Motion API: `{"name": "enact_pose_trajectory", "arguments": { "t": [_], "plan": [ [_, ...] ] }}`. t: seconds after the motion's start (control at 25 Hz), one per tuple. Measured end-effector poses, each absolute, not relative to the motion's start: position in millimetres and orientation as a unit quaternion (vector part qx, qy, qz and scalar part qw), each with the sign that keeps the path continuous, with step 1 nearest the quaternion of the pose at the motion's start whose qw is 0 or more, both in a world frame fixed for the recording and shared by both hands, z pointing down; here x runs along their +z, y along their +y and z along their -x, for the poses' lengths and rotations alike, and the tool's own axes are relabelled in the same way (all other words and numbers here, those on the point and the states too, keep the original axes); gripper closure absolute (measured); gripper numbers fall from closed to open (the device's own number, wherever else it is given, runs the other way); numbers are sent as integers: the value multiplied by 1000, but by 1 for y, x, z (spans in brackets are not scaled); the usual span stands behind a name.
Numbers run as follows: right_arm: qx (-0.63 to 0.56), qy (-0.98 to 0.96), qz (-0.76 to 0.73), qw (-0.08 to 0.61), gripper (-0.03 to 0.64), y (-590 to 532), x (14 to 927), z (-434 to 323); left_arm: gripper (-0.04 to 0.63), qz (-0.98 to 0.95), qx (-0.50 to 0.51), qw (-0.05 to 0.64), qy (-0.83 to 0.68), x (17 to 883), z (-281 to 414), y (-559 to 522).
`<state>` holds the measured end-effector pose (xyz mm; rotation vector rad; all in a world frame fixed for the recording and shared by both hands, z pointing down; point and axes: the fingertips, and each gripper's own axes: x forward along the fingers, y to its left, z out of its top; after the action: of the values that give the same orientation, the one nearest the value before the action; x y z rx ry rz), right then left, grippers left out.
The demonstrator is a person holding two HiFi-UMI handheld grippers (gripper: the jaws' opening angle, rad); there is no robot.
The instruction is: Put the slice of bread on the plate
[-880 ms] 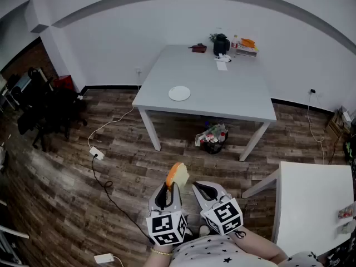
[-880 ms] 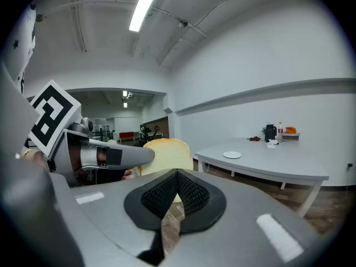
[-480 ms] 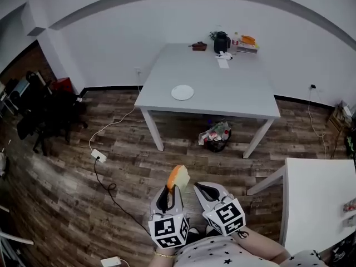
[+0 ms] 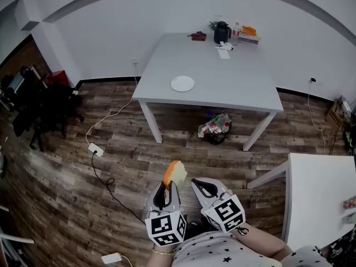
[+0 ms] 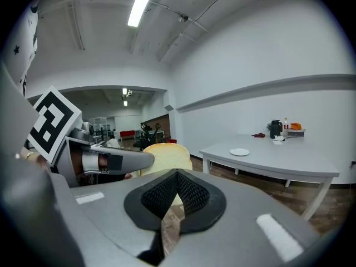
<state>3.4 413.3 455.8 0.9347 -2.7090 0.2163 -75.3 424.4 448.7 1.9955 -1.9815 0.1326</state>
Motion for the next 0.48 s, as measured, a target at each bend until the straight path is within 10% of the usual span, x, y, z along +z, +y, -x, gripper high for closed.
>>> {"name": "enact_pose_trajectory", "arguments": {
  "t": [0.48],
  "plan": [
    [63, -945, -295, 125, 618, 275, 450, 9, 499, -683, 42, 158, -712, 444, 85, 292]
  ]
}}
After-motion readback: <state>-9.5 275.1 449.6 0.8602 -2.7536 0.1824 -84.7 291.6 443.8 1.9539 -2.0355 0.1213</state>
